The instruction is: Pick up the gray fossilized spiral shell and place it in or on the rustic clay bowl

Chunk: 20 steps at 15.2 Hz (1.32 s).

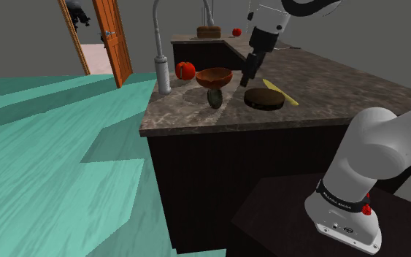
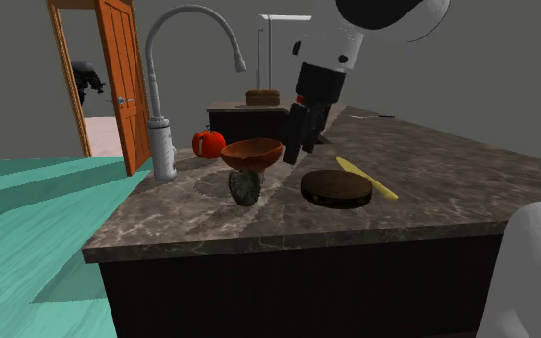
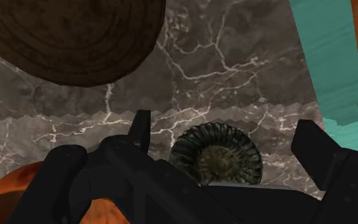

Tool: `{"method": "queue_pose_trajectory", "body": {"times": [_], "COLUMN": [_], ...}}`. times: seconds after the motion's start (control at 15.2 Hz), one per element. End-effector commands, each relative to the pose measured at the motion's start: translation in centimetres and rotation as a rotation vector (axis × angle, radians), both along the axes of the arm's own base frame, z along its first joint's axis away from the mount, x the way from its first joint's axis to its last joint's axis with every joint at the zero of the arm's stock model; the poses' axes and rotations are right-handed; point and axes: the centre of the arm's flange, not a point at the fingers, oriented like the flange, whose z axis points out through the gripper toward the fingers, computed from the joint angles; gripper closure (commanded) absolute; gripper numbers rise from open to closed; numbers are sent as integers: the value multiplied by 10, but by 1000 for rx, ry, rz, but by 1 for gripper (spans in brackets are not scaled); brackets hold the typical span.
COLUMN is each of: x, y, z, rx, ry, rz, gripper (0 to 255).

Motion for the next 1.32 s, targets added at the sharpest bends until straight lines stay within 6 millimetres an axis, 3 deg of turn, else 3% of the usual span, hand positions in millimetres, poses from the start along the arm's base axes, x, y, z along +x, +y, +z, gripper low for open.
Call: {"method": "queue_pose_trajectory", "body": {"times": [0.0,0.26,0.79,1.25], "x": [16,47,64,64], "y": [-4,-13,-8,-8], "z": [-2,-7,-43,-43], "rx": [6,19,19,19], "ry": [-85,-231,-231,-231], "rz": [30,87,87,87], "gripper": [0,0,0,0]}}
